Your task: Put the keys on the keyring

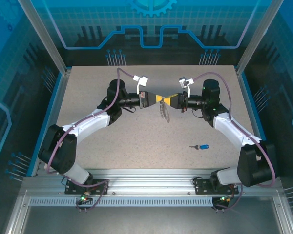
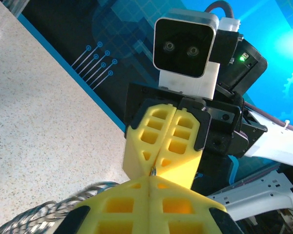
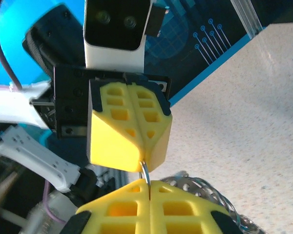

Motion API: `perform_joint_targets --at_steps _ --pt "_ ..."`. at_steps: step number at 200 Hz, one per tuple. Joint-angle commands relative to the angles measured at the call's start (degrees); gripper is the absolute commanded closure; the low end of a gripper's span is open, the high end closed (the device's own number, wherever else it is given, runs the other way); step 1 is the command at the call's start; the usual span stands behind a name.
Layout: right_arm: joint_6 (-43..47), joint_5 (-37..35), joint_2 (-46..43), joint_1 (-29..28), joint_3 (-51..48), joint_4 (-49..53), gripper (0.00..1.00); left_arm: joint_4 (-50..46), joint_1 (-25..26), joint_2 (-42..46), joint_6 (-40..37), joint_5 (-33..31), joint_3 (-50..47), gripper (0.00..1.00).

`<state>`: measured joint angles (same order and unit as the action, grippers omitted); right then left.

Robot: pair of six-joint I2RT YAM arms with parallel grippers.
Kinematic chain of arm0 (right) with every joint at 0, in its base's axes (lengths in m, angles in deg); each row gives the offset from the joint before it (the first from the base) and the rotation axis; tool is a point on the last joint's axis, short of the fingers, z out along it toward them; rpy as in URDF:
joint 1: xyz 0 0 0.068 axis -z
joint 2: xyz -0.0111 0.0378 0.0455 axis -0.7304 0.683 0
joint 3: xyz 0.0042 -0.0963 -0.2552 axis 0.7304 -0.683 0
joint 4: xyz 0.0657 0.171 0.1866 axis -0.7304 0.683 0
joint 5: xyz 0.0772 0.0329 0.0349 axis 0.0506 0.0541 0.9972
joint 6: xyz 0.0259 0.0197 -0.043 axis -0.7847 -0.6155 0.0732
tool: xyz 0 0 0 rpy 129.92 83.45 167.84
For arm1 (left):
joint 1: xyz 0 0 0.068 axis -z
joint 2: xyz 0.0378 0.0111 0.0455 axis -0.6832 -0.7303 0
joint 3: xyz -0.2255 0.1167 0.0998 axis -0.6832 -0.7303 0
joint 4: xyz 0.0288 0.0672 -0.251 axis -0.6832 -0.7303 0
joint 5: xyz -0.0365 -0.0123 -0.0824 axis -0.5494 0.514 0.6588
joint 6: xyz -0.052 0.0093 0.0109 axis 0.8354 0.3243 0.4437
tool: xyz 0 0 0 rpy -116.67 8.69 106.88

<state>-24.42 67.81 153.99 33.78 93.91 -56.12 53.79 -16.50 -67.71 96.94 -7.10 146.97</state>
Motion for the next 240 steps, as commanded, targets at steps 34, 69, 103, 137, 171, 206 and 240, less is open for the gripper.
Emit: perform_joint_targets --at_steps 34,69,103,137,171,206,240 --pt "0.1 -0.5 -0.8 0.3 -0.4 -2.1 1.00 0.8 0.1 1.4 -1.4 -0.8 -0.1 1.00" --pt "-1.4 -4.5 -2.8 0.9 -1.0 -5.1 1.00 0.9 -0.8 6.1 -0.8 -8.3 -2.4 0.39" --pt "-3.8 -7.3 -4.6 1.1 -0.9 -10.2 1.00 1.8 -0.8 11.1 -0.7 -15.2 -4.4 0.28" --pt "-8.4 -10.0 -5.5 0.7 -1.7 -19.2 1.00 4.6 -0.9 11.6 0.4 -14.3 -4.2 0.29" --pt "-9.1 -10.3 -5.2 -1.1 0.7 -20.0 1.00 7.5 -0.8 9.8 1.1 -11.4 -2.0 0.37" --pt "-8.9 -11.3 -5.3 -2.3 1.8 -19.3 1.00 12.3 -0.8 6.8 4.1 -9.2 -0.6 0.45" --pt "-8.3 -11.8 -5.2 -3.2 2.5 -18.1 1.00 16.2 -0.5 4.4 6.9 -8.5 -0.4 0.47"
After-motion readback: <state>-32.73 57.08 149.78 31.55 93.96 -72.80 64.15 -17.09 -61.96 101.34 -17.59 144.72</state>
